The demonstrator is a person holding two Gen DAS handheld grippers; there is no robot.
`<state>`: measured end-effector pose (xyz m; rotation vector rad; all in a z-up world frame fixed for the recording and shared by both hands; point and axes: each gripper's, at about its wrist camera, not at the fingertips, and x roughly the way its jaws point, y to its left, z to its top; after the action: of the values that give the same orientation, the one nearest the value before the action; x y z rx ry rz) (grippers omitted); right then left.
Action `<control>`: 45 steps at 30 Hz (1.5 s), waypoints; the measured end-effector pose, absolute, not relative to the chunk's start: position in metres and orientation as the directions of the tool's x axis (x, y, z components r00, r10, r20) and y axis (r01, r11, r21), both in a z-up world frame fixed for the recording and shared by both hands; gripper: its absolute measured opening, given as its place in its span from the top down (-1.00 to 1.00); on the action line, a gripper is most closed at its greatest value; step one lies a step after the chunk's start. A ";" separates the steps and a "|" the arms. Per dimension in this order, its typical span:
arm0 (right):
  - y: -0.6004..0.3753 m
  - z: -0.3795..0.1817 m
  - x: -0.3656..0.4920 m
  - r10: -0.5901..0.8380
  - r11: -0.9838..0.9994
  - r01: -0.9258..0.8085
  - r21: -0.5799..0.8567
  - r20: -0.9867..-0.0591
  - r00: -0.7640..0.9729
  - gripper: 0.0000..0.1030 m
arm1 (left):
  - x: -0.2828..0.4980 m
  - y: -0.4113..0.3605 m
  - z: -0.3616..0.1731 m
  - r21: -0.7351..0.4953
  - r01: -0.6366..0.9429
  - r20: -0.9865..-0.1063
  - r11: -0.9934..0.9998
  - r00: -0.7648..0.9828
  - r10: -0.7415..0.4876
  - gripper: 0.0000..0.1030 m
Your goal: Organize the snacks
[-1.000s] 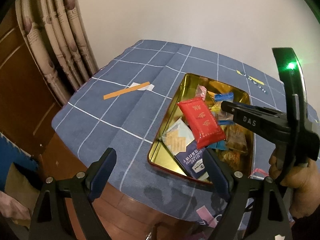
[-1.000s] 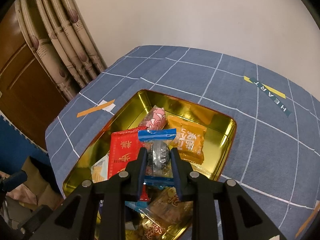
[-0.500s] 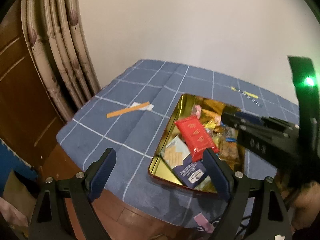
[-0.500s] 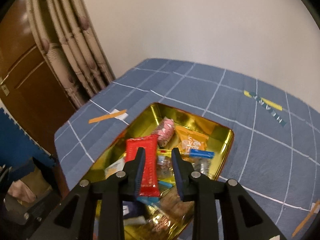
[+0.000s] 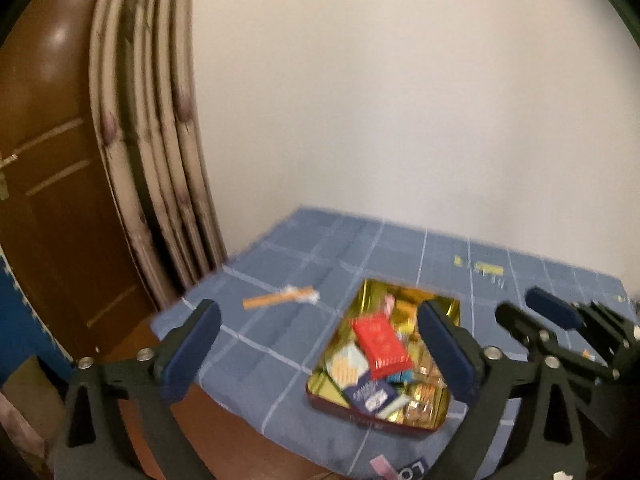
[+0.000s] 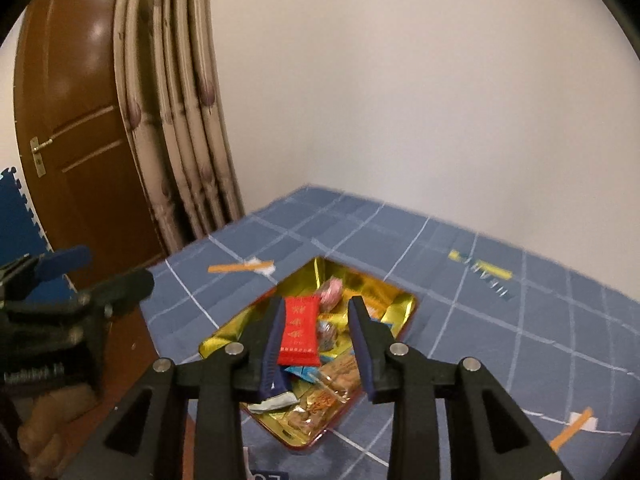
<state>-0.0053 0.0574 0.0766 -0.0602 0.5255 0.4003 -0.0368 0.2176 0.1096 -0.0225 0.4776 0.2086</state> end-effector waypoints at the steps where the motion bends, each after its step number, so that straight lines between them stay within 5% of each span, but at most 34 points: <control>1: 0.055 0.083 -0.012 0.352 0.924 -0.382 0.038 -0.479 0.804 0.23 | -0.043 0.217 0.115 0.023 -0.203 -0.437 0.979 0.879 0.192 -0.99; 6: 0.049 0.110 -0.048 0.349 0.928 -0.371 0.016 -0.379 0.857 -0.07 | -0.073 0.215 0.150 -0.015 -0.170 -0.353 0.985 0.923 0.154 -0.99; 17: 0.038 0.140 -0.090 0.362 0.925 -0.380 -0.007 -0.284 0.888 -0.11 | -0.100 0.228 0.193 -0.183 -0.037 -0.331 0.982 0.943 -0.026 -0.99; 20: 0.035 0.146 -0.099 0.351 0.930 -0.368 -0.017 -0.259 0.900 -0.19 | -0.104 0.226 0.193 -0.168 -0.074 -0.320 0.983 0.947 0.016 -0.99; 45: 0.042 0.112 -0.099 0.242 0.960 -0.273 -0.065 -0.304 0.922 -0.40 | -0.070 0.221 0.108 -0.072 -0.148 -0.512 0.986 0.854 0.091 -0.99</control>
<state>-0.0988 0.0423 0.1122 -0.1070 0.2979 0.2647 -0.0704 0.2211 0.1079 -0.1105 0.5320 0.1263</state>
